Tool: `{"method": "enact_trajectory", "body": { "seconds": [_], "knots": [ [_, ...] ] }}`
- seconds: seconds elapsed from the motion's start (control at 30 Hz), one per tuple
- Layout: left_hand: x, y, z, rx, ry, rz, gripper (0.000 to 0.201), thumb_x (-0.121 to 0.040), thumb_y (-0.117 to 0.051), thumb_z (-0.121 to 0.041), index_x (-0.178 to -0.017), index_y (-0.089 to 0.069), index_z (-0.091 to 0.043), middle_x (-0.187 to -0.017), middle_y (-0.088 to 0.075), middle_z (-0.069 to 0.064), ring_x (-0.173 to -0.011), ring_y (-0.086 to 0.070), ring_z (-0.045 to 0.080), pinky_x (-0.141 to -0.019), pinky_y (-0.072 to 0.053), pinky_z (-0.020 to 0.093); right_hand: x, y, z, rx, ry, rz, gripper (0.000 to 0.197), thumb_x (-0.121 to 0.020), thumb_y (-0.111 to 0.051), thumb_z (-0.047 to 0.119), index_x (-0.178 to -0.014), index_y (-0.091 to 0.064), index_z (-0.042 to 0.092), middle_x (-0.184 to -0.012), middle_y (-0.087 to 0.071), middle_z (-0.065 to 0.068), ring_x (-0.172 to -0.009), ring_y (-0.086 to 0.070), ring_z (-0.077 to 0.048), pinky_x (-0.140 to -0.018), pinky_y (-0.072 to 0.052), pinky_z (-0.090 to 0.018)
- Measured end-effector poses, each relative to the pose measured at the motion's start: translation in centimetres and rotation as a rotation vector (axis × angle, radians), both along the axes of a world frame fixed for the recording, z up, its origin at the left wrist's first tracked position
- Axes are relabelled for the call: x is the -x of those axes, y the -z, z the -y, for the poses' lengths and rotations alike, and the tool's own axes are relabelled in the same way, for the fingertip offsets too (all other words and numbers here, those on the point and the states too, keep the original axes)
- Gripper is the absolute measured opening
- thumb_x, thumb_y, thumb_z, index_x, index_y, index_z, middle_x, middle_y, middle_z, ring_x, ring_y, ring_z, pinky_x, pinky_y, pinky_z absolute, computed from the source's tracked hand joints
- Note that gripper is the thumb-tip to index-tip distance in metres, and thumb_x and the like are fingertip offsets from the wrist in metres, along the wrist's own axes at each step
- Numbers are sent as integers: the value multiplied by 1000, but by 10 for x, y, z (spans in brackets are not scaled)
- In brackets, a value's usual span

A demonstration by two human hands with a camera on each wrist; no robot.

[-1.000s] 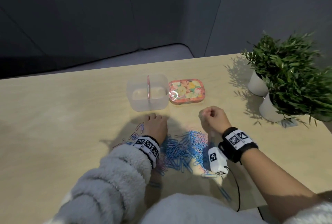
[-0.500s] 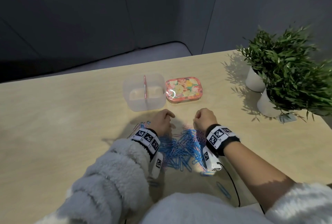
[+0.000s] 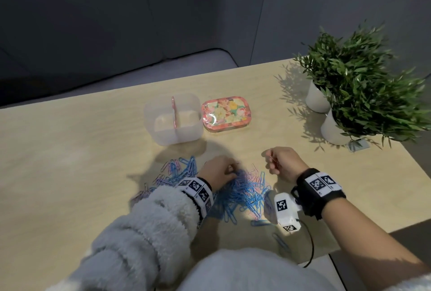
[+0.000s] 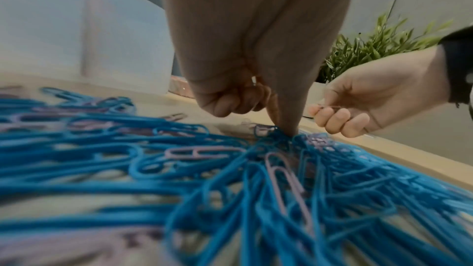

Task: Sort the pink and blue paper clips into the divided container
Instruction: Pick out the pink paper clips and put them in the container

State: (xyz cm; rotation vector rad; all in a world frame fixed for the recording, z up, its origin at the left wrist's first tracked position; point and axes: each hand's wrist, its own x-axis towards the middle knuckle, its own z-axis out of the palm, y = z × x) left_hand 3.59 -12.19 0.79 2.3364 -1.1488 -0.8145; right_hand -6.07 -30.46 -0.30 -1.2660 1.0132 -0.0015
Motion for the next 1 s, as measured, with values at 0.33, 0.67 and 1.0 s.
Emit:
{"method": "enact_trajectory", "body": {
  "seconds": [0.33,0.67,1.0],
  "knots": [
    [-12,-7,-9,73,-228,17,17,-85,-58,-25,-97,-63,-13,-66,-42,-10,-66,-44,13,-57,-33,22,11,0,-32,807,-531,-380,18,-75,-69,37,-74,-59,22,-71,-64,4,-73,-60,-21,-66,-41,-27],
    [-11,-2,20,-90,30,247,19,-92,-46,-6,-110,-52,-4,-118,-51,12,-104,-56,25,-85,-44,31,-5,-14,-37,691,-586,-281,18,-78,-60,20,-62,-51,18,-67,-64,-2,-71,-63,-24,-66,-47,-30],
    [-20,-8,-12,-297,129,369,25,-94,-36,-1,-117,-45,2,-124,-52,18,-115,-49,32,-93,-42,38,-125,-107,-63,449,-577,105,19,-85,-53,-7,-73,-50,9,-50,-54,-1,-30,-48,1,-32,-36,-12]
  ]
}}
